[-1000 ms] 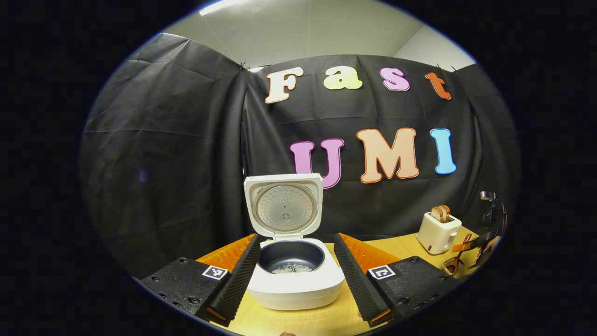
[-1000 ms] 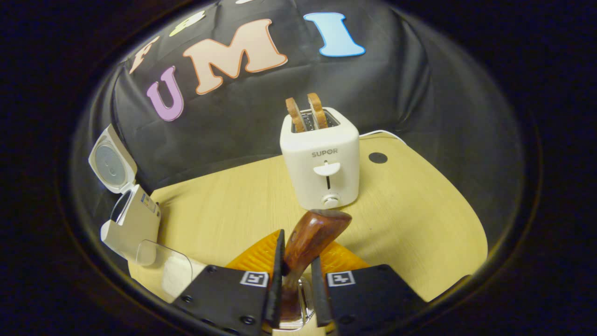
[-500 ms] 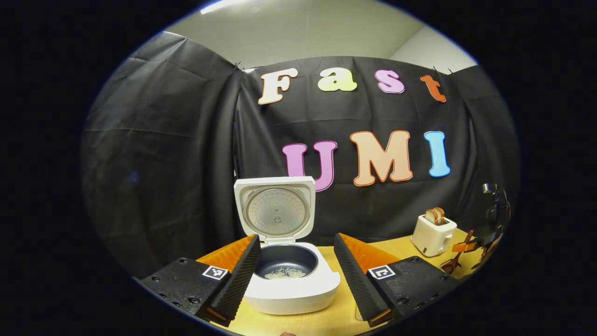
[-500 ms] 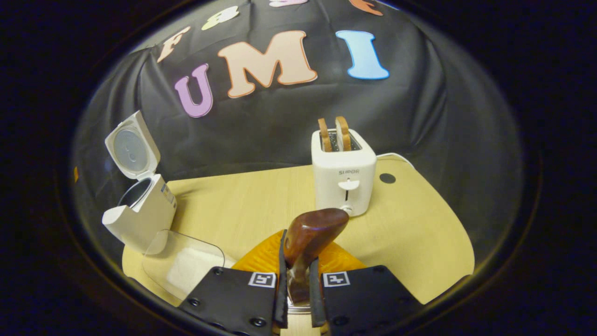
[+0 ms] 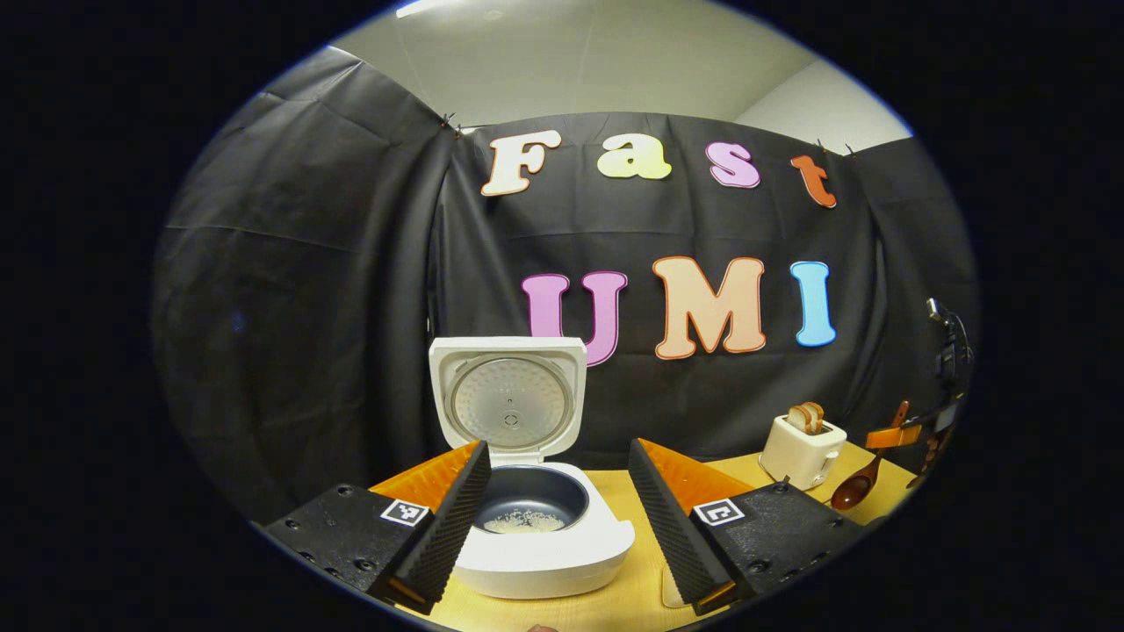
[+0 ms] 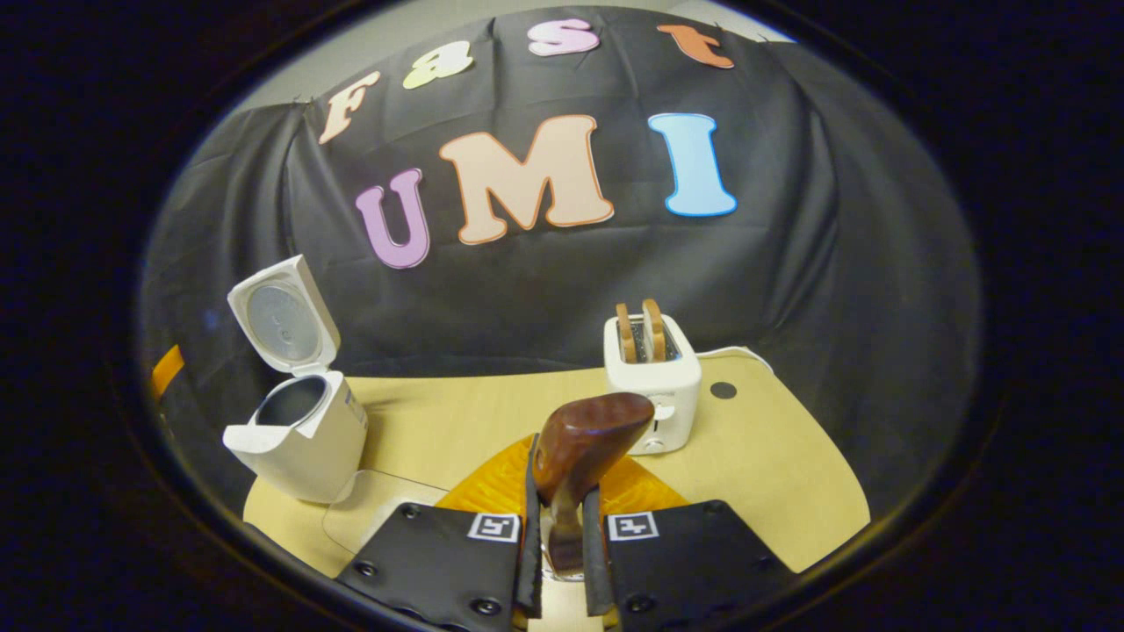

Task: Close the left gripper, press the button to open the rice cooker; take a wooden spoon from the chopstick holder with the right hand, scoop a spoonful of rice and pour it into the rice cooker, then put the wooden spoon back into the chopstick holder.

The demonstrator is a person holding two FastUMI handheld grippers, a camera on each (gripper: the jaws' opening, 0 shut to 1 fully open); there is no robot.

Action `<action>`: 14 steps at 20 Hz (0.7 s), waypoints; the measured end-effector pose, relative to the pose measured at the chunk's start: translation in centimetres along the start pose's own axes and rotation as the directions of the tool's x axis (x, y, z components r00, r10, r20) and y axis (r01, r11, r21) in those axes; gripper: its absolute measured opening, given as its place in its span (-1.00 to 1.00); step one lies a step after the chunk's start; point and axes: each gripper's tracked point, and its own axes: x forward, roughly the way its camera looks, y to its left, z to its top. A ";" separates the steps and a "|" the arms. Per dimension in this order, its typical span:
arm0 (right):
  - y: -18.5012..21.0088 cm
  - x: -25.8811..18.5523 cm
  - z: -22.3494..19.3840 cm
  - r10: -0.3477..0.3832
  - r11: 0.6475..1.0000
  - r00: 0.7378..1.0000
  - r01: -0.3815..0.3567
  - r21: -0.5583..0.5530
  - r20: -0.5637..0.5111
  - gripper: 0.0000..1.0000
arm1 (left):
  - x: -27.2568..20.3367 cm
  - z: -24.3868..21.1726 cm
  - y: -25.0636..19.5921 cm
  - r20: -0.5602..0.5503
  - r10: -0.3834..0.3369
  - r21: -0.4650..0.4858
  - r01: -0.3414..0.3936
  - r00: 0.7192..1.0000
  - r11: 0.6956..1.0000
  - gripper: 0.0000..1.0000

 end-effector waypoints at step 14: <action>10.9 1.3 -2.7 0.128 0.990 0.990 -0.131 -0.046 -0.052 -0.55 | -1.0 -0.6 4.1 -0.011 0.021 0.001 -0.021 1.000 1.000 0.86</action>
